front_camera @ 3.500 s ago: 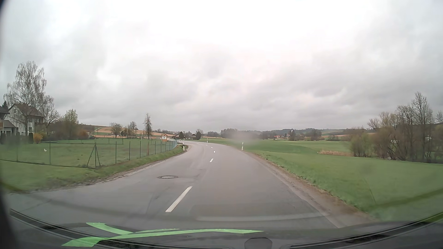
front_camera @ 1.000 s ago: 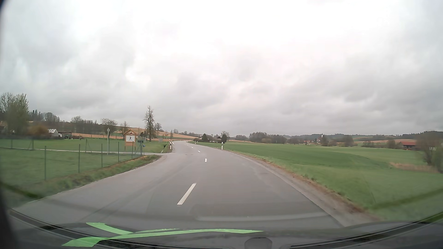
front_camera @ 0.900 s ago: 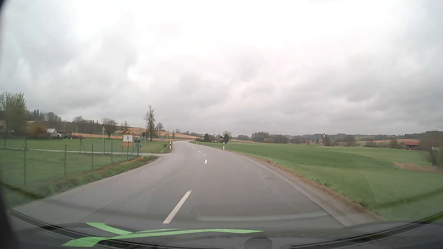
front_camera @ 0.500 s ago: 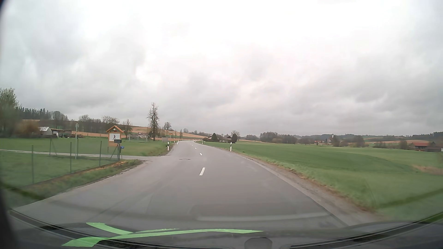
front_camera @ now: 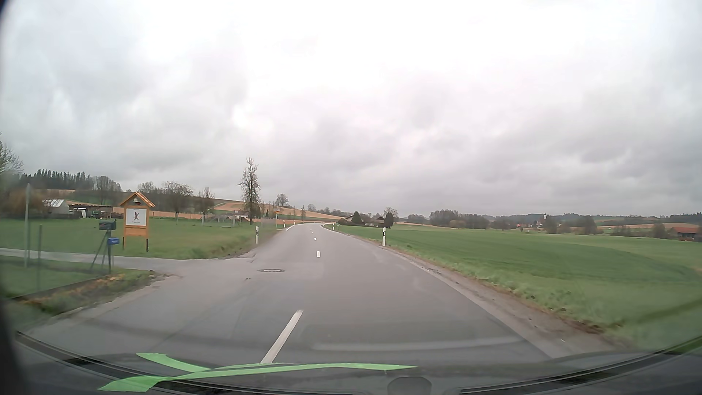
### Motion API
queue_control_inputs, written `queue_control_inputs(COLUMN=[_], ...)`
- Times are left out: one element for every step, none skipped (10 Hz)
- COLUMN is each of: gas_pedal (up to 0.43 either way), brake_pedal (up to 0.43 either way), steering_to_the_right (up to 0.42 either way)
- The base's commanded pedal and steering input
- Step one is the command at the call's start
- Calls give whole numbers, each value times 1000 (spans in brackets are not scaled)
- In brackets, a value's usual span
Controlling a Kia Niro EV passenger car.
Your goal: Follow the waypoints while adhering to traffic rules and regulations
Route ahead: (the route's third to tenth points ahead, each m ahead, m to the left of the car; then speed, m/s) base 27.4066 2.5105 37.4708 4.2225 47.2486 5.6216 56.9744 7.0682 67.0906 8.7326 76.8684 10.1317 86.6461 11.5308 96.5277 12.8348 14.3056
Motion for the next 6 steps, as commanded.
queue_control_inputs(gas_pedal=[157,169,189,197,209,209], brake_pedal=[0,0,0,0,0,0], steering_to_the_right=[-34,-33,-32,-32,-33,-33])
